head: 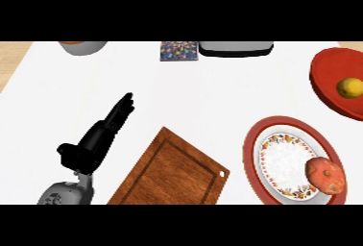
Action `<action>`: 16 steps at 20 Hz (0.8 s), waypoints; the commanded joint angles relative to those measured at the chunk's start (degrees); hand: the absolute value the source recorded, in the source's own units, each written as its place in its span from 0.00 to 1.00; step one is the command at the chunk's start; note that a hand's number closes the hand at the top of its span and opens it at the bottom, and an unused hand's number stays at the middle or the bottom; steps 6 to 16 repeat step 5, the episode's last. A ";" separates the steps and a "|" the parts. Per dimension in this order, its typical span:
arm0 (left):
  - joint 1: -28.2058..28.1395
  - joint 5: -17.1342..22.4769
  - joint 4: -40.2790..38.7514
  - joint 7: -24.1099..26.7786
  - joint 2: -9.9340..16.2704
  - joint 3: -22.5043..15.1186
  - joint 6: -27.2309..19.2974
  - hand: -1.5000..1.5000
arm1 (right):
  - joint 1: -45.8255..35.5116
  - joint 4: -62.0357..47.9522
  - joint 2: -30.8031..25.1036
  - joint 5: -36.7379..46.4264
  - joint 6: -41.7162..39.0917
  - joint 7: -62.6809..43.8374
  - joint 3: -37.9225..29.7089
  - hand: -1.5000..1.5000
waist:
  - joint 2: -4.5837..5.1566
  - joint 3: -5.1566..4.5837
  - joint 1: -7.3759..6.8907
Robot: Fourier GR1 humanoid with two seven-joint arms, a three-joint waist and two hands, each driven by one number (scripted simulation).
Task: Pick the lemon from the plate and place it in the bowl
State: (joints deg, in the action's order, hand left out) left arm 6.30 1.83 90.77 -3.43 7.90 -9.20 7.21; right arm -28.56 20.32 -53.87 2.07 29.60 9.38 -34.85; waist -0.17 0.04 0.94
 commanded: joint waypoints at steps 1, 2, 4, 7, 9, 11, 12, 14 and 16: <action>0.88 -0.19 2.02 -2.91 -0.45 0.33 -0.64 0.50 | 9.16 1.91 -2.24 -5.57 -7.59 4.28 -4.73 0.00 | -0.04 -0.02 0.00; -1.00 -1.72 2.24 -1.34 -1.96 -1.63 -1.36 0.50 | 10.25 2.30 -2.15 -6.30 -8.03 4.39 -5.10 0.00 | 0.02 -0.03 -0.35; 2.04 -0.75 -0.49 -1.74 -1.13 0.22 -0.31 0.50 | 15.43 3.78 -2.08 -8.51 -13.25 6.75 -6.78 0.00 | -0.10 -0.07 0.54; -0.98 -1.07 1.61 -0.83 -1.90 -1.30 -0.34 0.50 | 17.56 5.61 -0.87 -9.70 -13.56 7.17 -7.45 0.00 | -0.16 -0.10 0.31; -0.98 -1.07 1.61 -0.83 -1.90 -1.30 -0.34 0.50 | 17.56 5.61 -0.87 -9.70 -13.56 7.17 -7.45 0.00 | -0.16 -0.10 0.31; -0.98 -1.07 1.61 -0.83 -1.90 -1.30 -0.34 0.50 | 17.56 5.61 -0.87 -9.70 -13.56 7.17 -7.45 0.00 | -0.16 -0.10 0.31; -0.98 -1.07 1.61 -0.83 -1.90 -1.30 -0.34 0.50 | 17.56 5.61 -0.87 -9.70 -13.56 7.17 -7.45 0.00 | -0.16 -0.10 0.31; -0.98 -1.07 1.61 -0.83 -1.90 -1.30 -0.34 0.50 | 17.56 5.61 -0.87 -9.70 -13.56 7.17 -7.45 0.00 | -0.16 -0.10 0.31; -0.98 -1.07 1.61 -0.83 -1.90 -1.30 -0.34 0.50 | 17.56 5.61 -0.87 -9.70 -13.56 7.17 -7.45 0.00 | -0.16 -0.10 0.31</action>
